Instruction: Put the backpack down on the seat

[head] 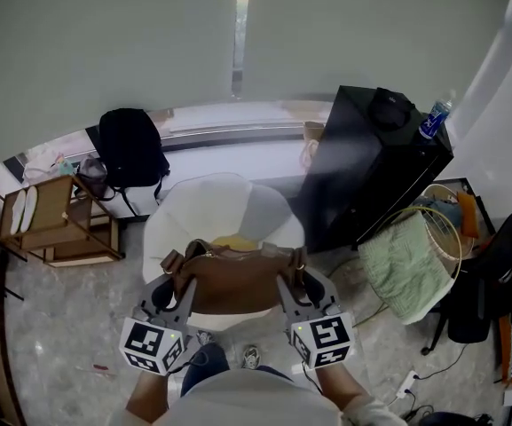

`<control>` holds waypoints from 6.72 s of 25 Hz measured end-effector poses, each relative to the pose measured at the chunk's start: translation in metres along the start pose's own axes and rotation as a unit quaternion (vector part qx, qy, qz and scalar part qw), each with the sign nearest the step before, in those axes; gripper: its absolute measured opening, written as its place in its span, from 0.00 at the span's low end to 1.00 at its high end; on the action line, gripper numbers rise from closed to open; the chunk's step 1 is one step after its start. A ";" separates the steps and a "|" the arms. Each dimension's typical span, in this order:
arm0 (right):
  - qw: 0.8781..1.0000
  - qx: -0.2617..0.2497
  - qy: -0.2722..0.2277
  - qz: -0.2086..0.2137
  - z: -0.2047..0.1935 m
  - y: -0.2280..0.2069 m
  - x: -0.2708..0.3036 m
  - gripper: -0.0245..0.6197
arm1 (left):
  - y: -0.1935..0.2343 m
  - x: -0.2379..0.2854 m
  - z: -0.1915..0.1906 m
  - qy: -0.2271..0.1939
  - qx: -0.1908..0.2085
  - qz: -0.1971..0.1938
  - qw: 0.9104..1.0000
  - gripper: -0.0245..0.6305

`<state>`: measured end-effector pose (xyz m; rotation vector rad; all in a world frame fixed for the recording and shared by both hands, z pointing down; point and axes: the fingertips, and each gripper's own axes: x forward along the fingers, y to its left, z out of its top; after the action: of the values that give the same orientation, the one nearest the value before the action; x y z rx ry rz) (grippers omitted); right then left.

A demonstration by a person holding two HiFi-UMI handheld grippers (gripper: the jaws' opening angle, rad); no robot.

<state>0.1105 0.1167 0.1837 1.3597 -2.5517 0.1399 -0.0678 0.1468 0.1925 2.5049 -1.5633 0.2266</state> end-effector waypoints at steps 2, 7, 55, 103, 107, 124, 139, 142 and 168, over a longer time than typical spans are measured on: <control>1.000 0.002 0.003 -0.004 0.002 0.004 0.012 0.28 | 0.013 0.004 0.000 0.001 0.000 -0.004 1.000 0.19; 1.000 0.004 0.005 -0.027 0.012 0.017 0.043 0.28 | 0.053 0.016 0.006 0.002 0.002 -0.026 1.000 0.19; 0.997 0.052 0.049 -0.007 -0.050 -0.128 0.240 0.28 | 0.134 0.241 -0.033 0.053 -0.017 -0.001 0.998 0.19; 0.993 0.074 0.090 -0.003 -0.263 -0.174 0.364 0.28 | 0.173 0.365 -0.239 0.092 -0.068 0.031 0.993 0.19; 0.993 0.073 0.090 -0.001 -0.277 -0.174 0.370 0.28 | 0.175 0.369 -0.255 0.093 -0.072 0.033 0.993 0.19; 0.991 0.079 0.110 -0.002 -0.365 -0.179 0.388 0.28 | 0.175 0.394 -0.343 0.112 -0.080 0.030 0.990 0.19; 0.987 0.095 0.129 -0.012 -0.446 -0.183 0.424 0.28 | 0.190 0.428 -0.420 0.133 -0.077 0.037 0.987 0.19; 0.988 0.092 0.126 -0.019 -0.458 -0.184 0.435 0.28 | 0.199 0.434 -0.434 0.140 -0.073 0.037 0.987 0.19; 0.977 0.091 0.194 -0.012 -0.558 -0.181 0.494 0.28 | 0.233 0.474 -0.536 0.203 -0.079 0.051 0.975 0.19</control>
<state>0.0907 -0.2710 0.8456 1.2753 -2.2364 0.5875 -0.0891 -0.2428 0.8360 2.0934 -1.4726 0.5647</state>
